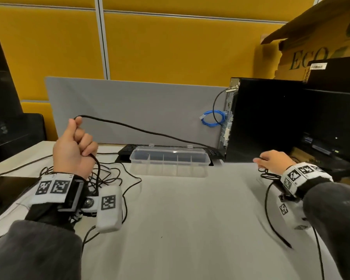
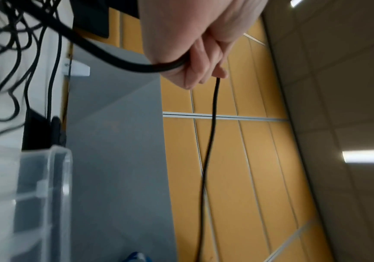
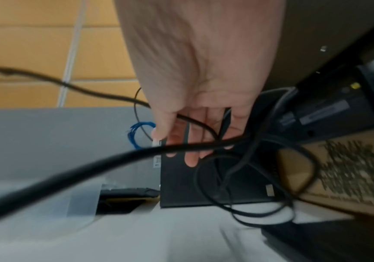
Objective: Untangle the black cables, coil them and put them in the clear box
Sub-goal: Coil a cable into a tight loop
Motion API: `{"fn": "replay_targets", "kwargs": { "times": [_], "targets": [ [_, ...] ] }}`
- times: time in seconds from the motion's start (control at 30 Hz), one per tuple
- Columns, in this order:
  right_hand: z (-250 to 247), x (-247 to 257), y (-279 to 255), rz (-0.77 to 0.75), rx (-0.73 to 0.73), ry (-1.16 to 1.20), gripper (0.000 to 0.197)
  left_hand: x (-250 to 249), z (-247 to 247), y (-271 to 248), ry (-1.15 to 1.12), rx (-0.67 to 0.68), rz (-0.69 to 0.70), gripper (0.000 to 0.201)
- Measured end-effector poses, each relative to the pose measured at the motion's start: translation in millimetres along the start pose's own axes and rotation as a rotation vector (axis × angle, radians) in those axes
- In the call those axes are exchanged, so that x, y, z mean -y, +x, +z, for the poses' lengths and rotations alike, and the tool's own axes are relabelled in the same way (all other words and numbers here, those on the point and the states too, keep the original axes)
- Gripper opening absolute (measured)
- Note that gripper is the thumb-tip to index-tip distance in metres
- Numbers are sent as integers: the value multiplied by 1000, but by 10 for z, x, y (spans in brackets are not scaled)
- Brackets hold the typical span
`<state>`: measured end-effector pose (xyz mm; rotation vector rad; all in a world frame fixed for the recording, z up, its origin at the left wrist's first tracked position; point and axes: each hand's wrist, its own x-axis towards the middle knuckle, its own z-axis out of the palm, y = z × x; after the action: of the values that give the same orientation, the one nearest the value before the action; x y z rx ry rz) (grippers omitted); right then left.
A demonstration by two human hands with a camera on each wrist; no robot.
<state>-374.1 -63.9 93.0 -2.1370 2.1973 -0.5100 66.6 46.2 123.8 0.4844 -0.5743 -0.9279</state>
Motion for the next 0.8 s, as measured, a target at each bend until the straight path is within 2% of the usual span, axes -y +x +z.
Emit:
{"fn": "replay_targets", "kwargs": {
  "times": [0.07, 0.17, 0.27, 0.33, 0.4, 0.47, 0.53, 0.6, 0.67, 0.73, 0.8],
  "targets": [
    [50, 119, -5, 43, 51, -84, 35, 30, 43, -24, 134, -9, -12, 28],
    [101, 396, -97, 16, -7, -205, 27, 217, 240, -159, 450, 59, -125, 30],
    [52, 763, -357, -105, -116, -278, 28, 601, 473, -435, 882, 289, -230, 30],
    [-22, 1027, -563, -185, -98, -226, 28, 885, 593, -660, 1059, 453, -303, 33],
    [-83, 1220, -737, -287, -1, -116, 26, 1107, 674, -806, 1064, 503, -374, 51],
    [-120, 1314, -896, -392, 168, 61, 21, 1225, 714, -858, 968, 466, -357, 56],
    [-138, 1332, -1001, -454, 319, 262, 16, 1268, 670, -849, 1007, 490, -250, 48],
    [-136, 1289, -1023, -465, 389, 418, 13, 1253, 569, -822, 1066, 554, -198, 32],
    [-98, 1197, -961, -468, 382, 369, 24, 1217, 468, -797, 1047, 561, -224, 29],
    [-10, 1110, -900, -484, 337, 141, 36, 1189, 395, -749, 990, 545, -236, 31],
    [83, 1045, -867, -455, 376, 36, 26, 1182, 353, -714, 952, 535, -205, 31]
  ]
}}
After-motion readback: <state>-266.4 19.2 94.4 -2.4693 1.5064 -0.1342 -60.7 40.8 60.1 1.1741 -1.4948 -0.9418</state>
